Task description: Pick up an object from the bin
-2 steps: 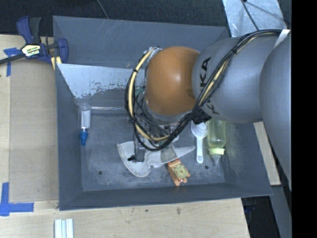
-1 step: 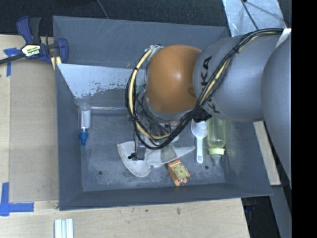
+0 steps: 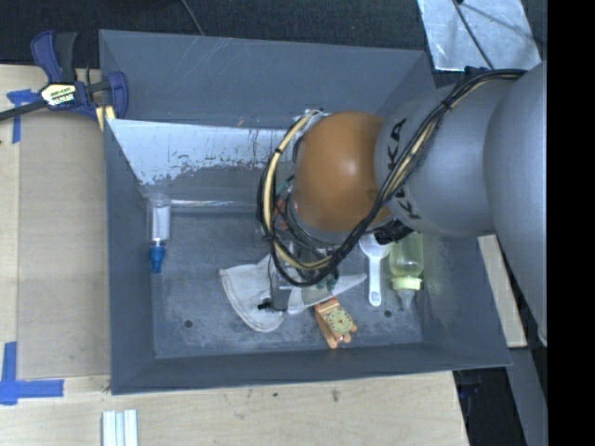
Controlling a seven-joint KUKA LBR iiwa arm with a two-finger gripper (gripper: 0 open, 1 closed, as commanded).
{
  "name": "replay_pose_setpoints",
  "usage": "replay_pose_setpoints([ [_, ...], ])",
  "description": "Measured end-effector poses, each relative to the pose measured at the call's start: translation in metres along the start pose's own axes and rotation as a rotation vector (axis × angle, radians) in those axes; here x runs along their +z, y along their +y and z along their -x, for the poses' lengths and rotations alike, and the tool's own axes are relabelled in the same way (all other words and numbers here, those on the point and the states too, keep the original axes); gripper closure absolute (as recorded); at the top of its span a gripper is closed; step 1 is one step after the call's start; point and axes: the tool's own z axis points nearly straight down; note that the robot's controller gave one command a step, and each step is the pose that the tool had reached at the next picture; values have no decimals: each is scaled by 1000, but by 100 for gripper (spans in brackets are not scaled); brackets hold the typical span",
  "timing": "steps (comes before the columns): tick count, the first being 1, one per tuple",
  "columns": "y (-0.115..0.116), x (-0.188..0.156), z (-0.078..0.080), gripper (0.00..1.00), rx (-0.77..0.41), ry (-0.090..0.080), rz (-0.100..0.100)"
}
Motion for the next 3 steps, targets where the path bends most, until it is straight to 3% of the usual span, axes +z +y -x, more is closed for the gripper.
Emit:
replay_pose_setpoints([
  [1, -13, 43, 7, 100, -75, 7, -2],
  [2, -13, 42, 7, 100, -75, 7, -2],
  [3, -29, -87, -20, 100, -88, 6, -2],
])
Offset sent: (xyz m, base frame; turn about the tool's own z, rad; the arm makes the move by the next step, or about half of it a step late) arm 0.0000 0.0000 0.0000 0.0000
